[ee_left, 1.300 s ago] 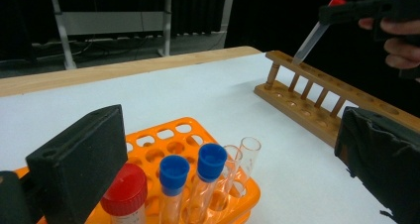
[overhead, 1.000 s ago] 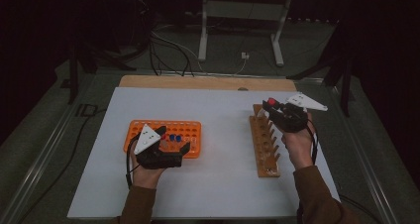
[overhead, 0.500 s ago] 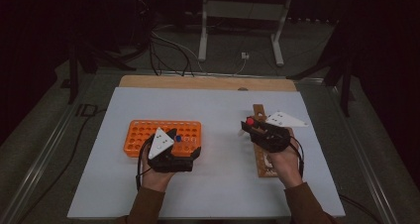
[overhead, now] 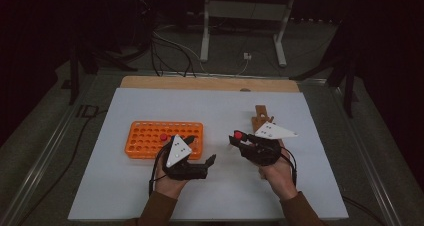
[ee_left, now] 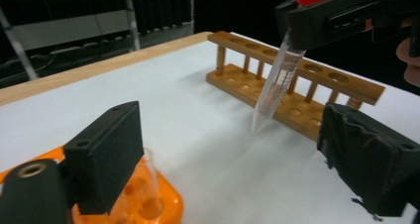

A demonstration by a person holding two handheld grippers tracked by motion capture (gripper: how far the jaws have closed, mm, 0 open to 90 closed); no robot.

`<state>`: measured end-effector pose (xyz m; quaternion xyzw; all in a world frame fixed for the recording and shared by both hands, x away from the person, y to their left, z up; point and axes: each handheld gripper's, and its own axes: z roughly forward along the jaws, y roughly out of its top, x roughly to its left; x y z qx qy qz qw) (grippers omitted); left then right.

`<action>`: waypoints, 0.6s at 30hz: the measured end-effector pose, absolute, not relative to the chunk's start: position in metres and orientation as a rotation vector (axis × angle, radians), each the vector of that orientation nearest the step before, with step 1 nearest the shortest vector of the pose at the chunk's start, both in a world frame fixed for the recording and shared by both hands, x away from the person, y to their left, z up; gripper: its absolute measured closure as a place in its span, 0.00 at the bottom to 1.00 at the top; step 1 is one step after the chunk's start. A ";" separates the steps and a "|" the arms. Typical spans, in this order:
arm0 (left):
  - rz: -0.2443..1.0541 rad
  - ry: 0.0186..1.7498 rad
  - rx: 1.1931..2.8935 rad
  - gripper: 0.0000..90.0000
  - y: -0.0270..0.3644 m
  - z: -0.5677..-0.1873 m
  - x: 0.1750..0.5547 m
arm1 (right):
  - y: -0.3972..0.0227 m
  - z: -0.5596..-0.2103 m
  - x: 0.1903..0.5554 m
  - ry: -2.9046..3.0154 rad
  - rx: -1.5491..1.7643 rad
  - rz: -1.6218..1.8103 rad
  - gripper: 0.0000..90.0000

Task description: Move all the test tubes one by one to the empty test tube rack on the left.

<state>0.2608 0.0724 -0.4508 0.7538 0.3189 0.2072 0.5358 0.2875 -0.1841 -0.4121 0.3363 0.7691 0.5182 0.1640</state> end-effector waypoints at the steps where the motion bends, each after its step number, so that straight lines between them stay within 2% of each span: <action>1: 0.491 0.754 1.803 0.15 0.070 -0.451 0.260 | -0.183 -0.413 0.286 2.199 0.957 1.483 0.77; 9: 0.517 0.714 1.872 0.21 0.051 -0.456 0.254 | -0.164 -0.420 0.279 2.280 0.938 1.508 0.77; 12: 0.529 0.707 1.884 0.31 0.046 -0.458 0.253 | -0.158 -0.421 0.276 2.304 0.922 1.513 0.77; 18: 0.494 0.673 1.908 0.60 0.043 -0.461 0.252 | -0.150 -0.422 0.271 2.332 0.897 1.533 0.77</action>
